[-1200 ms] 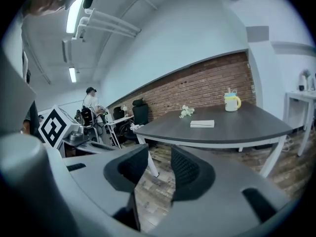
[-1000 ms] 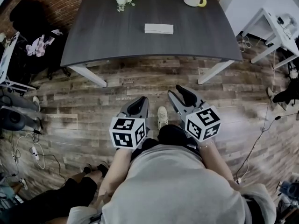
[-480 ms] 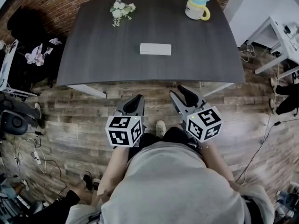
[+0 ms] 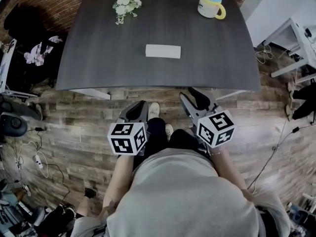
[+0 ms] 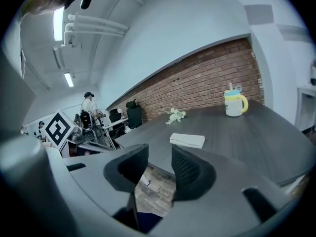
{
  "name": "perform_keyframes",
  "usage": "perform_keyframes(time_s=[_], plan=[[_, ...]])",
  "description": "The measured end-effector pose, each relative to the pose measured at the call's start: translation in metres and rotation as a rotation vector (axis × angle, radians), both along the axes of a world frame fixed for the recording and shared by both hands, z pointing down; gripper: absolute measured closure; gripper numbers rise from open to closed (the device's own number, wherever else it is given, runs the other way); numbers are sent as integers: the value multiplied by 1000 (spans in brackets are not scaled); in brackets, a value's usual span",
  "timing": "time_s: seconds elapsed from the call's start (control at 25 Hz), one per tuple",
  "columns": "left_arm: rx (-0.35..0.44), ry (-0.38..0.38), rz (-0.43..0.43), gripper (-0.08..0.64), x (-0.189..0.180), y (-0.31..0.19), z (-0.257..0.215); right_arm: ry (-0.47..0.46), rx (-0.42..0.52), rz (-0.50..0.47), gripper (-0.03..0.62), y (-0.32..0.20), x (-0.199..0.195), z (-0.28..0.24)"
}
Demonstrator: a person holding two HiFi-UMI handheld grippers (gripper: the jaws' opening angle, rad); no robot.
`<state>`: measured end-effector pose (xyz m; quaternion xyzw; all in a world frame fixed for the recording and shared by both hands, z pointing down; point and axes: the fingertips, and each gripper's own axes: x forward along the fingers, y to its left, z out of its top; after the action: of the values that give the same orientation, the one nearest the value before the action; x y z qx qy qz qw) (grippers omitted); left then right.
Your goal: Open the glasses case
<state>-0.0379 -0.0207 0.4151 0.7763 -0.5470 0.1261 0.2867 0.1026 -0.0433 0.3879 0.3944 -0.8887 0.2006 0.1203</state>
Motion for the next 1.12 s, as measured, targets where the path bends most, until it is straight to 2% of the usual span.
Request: perform_keyframes(time_s=[0.36, 0.64, 1.12], plan=[[-26, -2, 44, 525, 7, -18, 10, -23, -10, 21, 464, -17, -2, 6], [-54, 14, 87, 525, 20, -51, 18, -4, -32, 77, 474, -51, 15, 13], [-77, 46, 90, 525, 6, -135, 27, 103, -42, 14, 465, -140, -7, 30]])
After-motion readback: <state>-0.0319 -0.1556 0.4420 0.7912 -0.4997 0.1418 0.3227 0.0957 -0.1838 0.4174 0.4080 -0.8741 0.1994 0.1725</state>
